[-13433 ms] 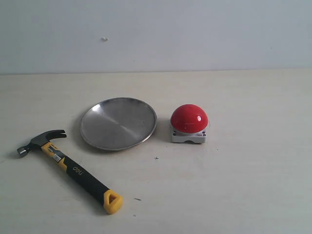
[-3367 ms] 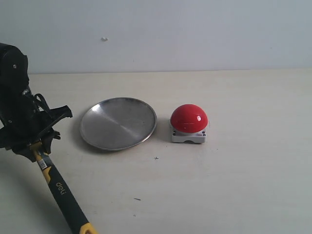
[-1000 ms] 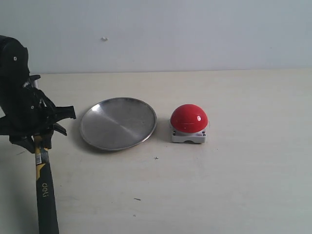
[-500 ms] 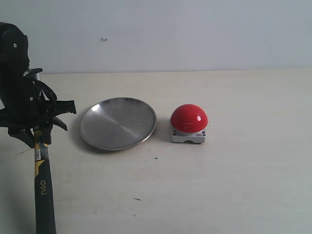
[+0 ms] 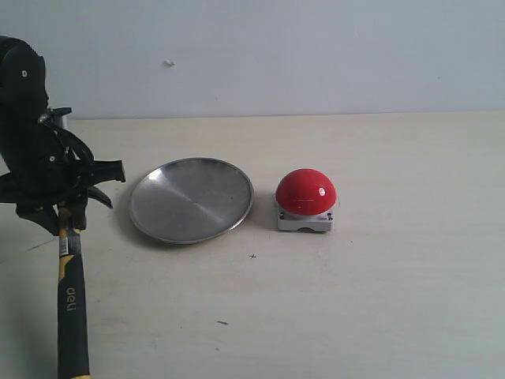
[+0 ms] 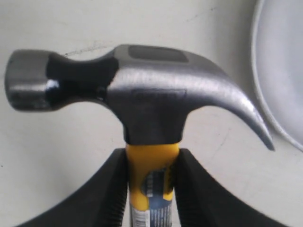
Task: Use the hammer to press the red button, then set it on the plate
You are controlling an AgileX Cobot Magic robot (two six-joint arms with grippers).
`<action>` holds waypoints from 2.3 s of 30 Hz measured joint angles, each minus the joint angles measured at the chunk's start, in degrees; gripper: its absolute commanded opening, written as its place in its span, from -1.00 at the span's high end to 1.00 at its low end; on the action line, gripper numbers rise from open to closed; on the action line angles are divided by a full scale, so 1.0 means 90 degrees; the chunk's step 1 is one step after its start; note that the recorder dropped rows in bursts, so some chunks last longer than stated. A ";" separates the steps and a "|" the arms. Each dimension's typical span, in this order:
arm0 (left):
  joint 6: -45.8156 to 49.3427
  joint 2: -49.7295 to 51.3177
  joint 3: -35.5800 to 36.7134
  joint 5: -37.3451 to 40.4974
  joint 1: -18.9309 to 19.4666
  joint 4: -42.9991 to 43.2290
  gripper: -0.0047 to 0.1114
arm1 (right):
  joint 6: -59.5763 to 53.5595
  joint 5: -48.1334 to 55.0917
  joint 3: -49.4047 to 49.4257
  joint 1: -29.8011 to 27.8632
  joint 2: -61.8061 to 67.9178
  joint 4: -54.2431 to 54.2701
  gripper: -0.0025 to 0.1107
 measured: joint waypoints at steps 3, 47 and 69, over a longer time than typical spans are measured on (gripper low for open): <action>0.0299 0.0000 0.0000 0.0000 0.0000 0.0000 0.92 | 0.0000 0.0000 0.0000 0.0000 0.0000 0.0000 0.96; 0.2451 0.0848 -0.1217 0.1269 0.0000 -0.0551 0.92 | 0.0000 0.0000 0.0000 0.0000 0.0000 0.0000 0.96; 0.2573 0.0848 -0.1217 0.1145 0.0000 -0.0551 0.92 | 0.0073 -0.0494 0.0000 0.0000 0.0000 0.0211 0.96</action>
